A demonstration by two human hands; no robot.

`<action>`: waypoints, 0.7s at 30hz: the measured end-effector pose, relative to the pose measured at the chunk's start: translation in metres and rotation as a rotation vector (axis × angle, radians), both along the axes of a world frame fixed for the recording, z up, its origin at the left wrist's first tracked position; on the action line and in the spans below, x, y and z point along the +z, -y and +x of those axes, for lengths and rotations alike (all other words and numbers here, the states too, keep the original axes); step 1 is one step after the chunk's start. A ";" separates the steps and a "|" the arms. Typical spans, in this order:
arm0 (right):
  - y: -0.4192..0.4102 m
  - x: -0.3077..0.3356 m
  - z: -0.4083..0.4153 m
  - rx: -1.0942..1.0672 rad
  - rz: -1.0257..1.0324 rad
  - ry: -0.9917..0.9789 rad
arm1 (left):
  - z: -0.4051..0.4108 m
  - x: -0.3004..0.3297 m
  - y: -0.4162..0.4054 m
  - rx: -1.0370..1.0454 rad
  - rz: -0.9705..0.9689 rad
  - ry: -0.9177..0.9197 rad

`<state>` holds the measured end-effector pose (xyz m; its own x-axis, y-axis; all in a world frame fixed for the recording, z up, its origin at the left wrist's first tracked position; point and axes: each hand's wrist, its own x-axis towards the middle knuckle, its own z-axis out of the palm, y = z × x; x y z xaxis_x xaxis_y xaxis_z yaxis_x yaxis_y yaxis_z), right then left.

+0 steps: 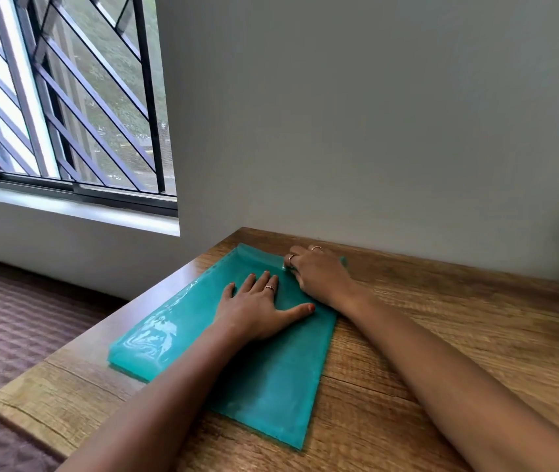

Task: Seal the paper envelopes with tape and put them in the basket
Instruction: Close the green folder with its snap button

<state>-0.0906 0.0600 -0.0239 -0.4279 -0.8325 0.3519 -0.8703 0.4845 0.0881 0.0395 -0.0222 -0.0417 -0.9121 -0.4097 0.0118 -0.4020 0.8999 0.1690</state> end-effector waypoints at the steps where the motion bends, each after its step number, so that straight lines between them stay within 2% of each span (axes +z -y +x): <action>1: 0.001 0.000 0.000 -0.002 0.002 0.001 | -0.001 0.000 0.000 -0.001 -0.001 0.004; 7: 0.000 -0.003 0.003 -0.028 0.040 0.005 | -0.002 0.003 -0.001 -0.004 -0.016 0.023; 13: -0.010 0.003 0.020 -0.069 0.150 -0.096 | 0.002 0.004 -0.003 -0.019 -0.019 -0.001; 18: -0.039 0.013 0.039 -0.147 0.264 -0.155 | 0.003 0.007 -0.004 -0.016 0.035 -0.041; 21: -0.074 0.023 0.057 -0.186 0.266 -0.098 | -0.004 0.014 -0.010 0.038 0.050 0.017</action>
<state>-0.0334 0.1339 -0.0007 -0.5558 -0.8117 0.1797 -0.7505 0.5828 0.3116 0.0360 -0.0125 -0.0279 -0.8959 -0.4435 -0.0247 -0.4387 0.8747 0.2060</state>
